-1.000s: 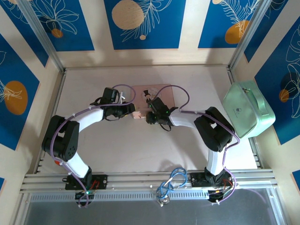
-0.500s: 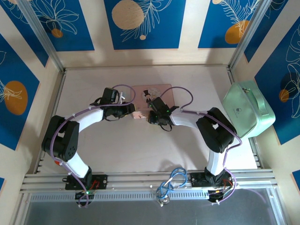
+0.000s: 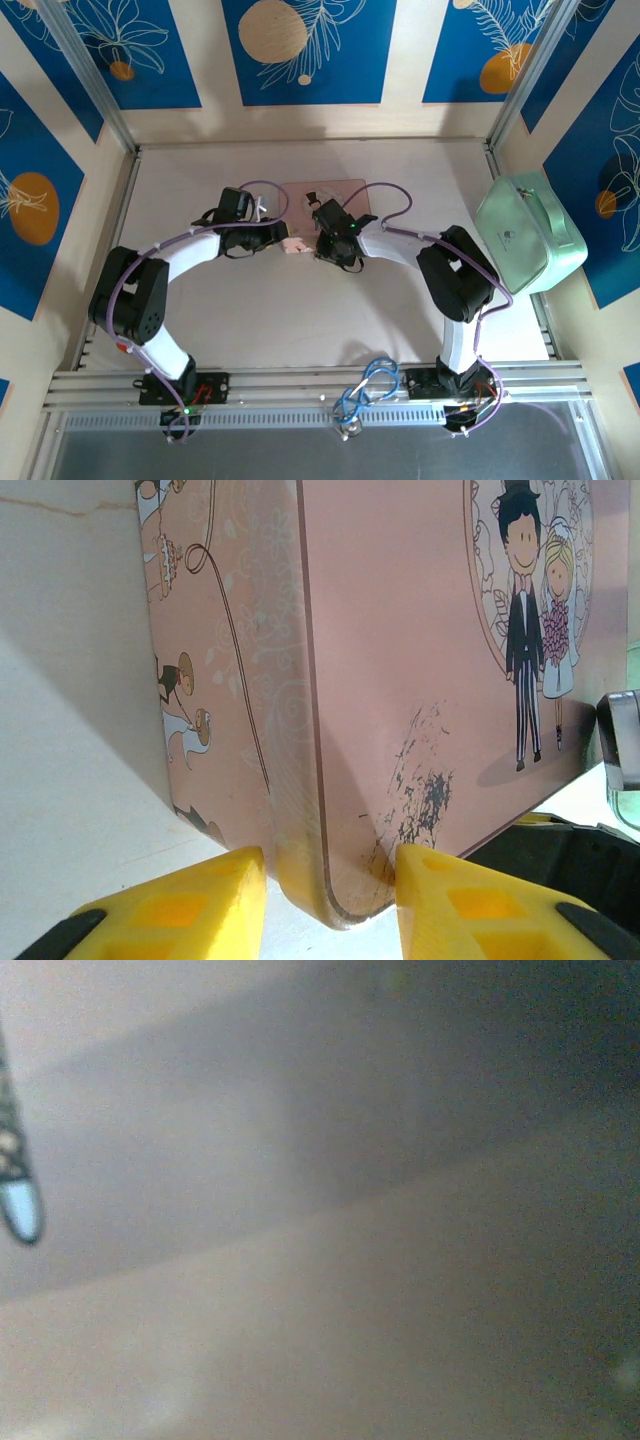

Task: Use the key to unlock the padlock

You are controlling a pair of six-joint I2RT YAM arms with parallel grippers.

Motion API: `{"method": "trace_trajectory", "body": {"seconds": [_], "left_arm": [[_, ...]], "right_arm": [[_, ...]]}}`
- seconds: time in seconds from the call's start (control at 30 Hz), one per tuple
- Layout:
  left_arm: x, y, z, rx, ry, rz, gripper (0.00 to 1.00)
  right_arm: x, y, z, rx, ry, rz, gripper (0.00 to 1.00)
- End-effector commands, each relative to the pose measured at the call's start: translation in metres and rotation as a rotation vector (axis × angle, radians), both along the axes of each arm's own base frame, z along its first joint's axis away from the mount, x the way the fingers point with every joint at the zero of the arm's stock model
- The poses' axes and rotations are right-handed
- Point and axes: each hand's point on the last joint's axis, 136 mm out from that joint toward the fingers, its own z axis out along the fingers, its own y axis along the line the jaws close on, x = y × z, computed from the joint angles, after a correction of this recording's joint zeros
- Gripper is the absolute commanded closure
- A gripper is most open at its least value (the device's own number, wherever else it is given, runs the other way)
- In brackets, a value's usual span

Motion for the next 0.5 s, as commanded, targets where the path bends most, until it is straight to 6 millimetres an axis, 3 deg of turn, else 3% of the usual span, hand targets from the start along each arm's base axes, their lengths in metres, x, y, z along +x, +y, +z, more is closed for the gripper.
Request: {"method": "trace_trajectory", "body": {"seconds": [0.0,0.17,0.37,0.47], "left_arm": [[-0.007,0.009,-0.005,0.012,0.043,0.010,0.63],[-0.007,0.008,-0.004,0.016,0.042,0.006,0.63],[-0.005,0.006,0.004,0.002,0.028,0.001,0.62],[-0.001,0.004,0.016,-0.012,0.001,-0.002,0.52]], "right_arm": [[-0.025,-0.016,-0.016,-0.061,0.136,-0.034,0.61],[-0.024,-0.015,-0.003,-0.077,0.071,0.022,0.50],[-0.018,0.000,0.030,-0.001,-0.142,0.219,0.47],[-0.021,0.008,0.047,0.057,-0.264,0.323,0.46]]}}
